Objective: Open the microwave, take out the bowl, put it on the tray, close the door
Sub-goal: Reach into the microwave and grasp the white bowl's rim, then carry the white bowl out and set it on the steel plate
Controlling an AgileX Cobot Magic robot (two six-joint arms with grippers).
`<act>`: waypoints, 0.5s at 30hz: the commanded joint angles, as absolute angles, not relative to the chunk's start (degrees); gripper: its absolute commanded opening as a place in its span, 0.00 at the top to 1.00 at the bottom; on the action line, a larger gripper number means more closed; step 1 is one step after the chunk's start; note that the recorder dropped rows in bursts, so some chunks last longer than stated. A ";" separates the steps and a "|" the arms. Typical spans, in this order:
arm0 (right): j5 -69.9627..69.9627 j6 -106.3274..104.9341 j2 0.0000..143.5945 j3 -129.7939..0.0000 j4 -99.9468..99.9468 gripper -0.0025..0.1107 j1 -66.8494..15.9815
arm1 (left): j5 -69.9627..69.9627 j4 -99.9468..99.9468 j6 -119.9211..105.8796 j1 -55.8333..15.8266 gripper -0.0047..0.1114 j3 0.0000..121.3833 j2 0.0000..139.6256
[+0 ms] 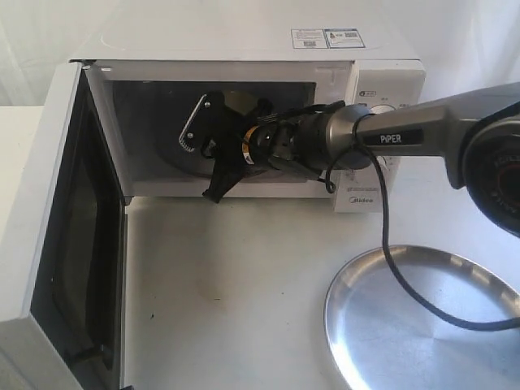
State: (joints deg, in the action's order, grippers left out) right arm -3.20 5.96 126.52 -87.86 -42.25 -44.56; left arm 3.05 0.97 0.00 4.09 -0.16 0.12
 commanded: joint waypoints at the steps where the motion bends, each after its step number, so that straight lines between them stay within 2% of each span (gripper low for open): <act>1: -1.84 7.28 121.53 -83.29 -41.77 0.98 -48.28 | 3.00 0.40 0.00 3.96 0.96 0.00 0.00; 4: -2.40 12.24 113.62 -77.11 -41.37 0.98 -51.09 | 3.00 0.40 0.00 3.96 0.96 0.00 0.00; 9: 25.96 24.99 90.98 -57.81 -35.33 0.98 -59.30 | 3.00 0.40 0.00 3.96 0.96 0.00 0.00; 12: 27.44 32.53 78.61 -41.87 -37.37 0.98 -60.40 | 3.00 0.40 0.00 3.96 0.96 0.00 0.00; 15: 30.91 44.56 73.61 -33.85 -42.57 0.98 -60.40 | 3.00 0.40 0.00 3.96 0.96 0.00 0.00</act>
